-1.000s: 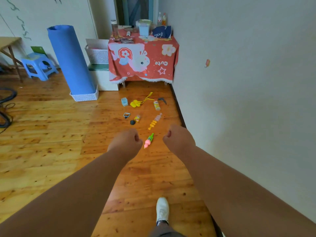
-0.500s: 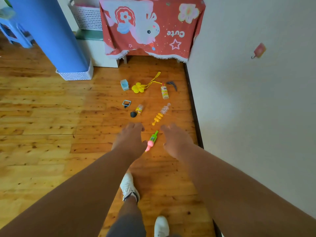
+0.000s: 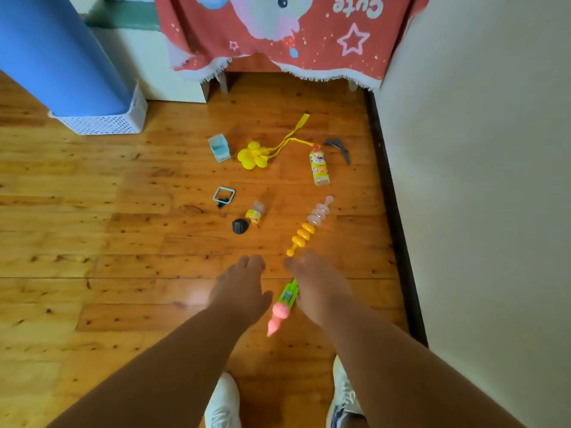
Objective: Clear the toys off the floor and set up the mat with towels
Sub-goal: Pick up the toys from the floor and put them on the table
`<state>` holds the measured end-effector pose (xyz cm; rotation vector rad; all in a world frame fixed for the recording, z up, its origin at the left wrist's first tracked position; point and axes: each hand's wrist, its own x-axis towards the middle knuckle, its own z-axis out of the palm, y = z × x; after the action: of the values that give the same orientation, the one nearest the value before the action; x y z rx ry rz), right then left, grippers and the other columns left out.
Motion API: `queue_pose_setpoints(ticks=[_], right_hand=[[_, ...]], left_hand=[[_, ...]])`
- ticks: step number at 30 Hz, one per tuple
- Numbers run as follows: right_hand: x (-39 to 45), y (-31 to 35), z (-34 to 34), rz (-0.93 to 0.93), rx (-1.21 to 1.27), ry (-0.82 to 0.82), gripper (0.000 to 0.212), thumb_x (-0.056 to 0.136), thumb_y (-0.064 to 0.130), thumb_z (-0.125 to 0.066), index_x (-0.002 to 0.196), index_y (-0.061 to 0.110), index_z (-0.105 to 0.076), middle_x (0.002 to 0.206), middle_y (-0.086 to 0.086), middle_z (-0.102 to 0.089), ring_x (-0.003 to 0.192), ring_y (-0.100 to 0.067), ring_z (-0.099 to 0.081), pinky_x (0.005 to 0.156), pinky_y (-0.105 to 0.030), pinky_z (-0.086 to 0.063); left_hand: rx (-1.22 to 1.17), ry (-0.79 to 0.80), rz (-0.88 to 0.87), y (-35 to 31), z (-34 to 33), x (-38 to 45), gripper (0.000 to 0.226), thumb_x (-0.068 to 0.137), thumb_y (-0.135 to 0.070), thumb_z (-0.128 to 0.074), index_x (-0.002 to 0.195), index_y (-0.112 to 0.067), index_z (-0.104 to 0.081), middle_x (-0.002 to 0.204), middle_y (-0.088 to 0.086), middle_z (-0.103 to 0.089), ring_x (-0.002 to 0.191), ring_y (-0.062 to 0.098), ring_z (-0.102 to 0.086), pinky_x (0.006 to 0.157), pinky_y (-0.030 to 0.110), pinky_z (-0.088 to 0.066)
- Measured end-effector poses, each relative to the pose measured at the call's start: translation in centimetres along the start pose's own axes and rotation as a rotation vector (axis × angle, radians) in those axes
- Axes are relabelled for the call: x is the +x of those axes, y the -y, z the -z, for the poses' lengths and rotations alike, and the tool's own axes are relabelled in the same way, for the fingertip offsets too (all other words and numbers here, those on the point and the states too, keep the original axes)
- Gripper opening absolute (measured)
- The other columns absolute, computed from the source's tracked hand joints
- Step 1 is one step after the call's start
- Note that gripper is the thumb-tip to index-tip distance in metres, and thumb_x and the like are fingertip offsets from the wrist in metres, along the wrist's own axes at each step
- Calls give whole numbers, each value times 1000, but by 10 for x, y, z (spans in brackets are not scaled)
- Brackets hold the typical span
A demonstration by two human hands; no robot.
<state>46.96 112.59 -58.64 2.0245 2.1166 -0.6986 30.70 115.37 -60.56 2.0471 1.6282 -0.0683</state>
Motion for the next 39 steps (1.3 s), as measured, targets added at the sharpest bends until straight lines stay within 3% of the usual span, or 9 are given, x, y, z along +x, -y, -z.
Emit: queue_pose_setpoints(ticks=[8, 13, 17, 20, 25, 27, 32, 36, 39], right_hand=[[141, -90, -155, 81, -114, 57, 59, 86, 12, -57, 138, 32, -37, 128, -7, -45, 113, -31, -54, 86, -42, -48], [202, -129, -225, 107, -101, 68, 54, 85, 10, -55, 134, 30, -41, 123, -7, -46, 108, -33, -56, 80, -43, -49], [246, -155, -259, 85, -126, 40, 51, 84, 12, -58, 130, 29, -42, 120, -5, -46, 101, -32, -59, 67, -35, -37], [265, -162, -277, 66, -87, 45, 51, 84, 14, -57, 131, 27, -42, 123, -4, -44, 103, -31, -58, 70, -37, -43], [270, -165, -292, 64, -34, 62, 52, 88, 21, -57, 137, 24, -39, 131, -7, -43, 110, -34, -55, 85, -41, -46], [265, -165, -294, 55, -16, 70, 51, 88, 23, -58, 136, 25, -40, 131, -6, -43, 111, -33, -54, 86, -41, -47], [278, -174, -303, 9, 39, 65, 42, 89, 20, -53, 129, 24, -43, 123, -8, -45, 107, -36, -56, 84, -42, -47], [309, -178, -311, -123, 163, 107, 53, 90, 16, -51, 140, 28, -36, 136, -11, -42, 120, -34, -50, 95, -42, -44], [330, -170, -316, -197, 226, 183, 59, 92, 15, -48, 146, 28, -31, 149, -9, -36, 131, -30, -43, 105, -39, -39]], left_hand=[[-21, 158, 145, 40, -205, 116, 59, 77, -50, -69, 119, -20, -41, 121, 4, -52, 106, 28, -58, 85, 44, -52], [120, 241, 242, 61, -309, 171, 91, 68, -66, -70, 134, -14, -34, 128, 7, -49, 113, 28, -56, 85, 42, -50], [207, 281, 240, 71, -373, 199, 91, 62, -72, -70, 128, -18, -37, 124, 4, -50, 112, 25, -53, 81, 40, -47], [207, 318, 226, 82, -404, 208, 86, 63, -65, -73, 126, -19, -37, 124, 3, -50, 111, 26, -55, 82, 41, -47], [16, 290, 309, 89, -415, 227, 39, 84, -31, -61, 117, -20, -43, 116, 5, -63, 105, 27, -64, 82, 38, -50], [-67, 285, 337, 90, -410, 233, 36, 85, -22, -59, 118, -19, -43, 113, 7, -65, 105, 29, -64, 80, 39, -50], [-303, 127, 361, 94, -393, 259, 28, 88, -22, -61, 94, -19, -34, 100, 14, -66, 99, 36, -64, 68, 37, -40], [-476, -26, 455, 106, -363, 284, 34, 84, -26, -67, 101, -13, -40, 94, 15, -61, 94, 38, -61, 67, 34, -36], [-529, -106, 547, 116, -340, 293, 35, 86, -25, -66, 108, -10, -44, 89, 8, -55, 77, 27, -55, 64, 30, -37]])
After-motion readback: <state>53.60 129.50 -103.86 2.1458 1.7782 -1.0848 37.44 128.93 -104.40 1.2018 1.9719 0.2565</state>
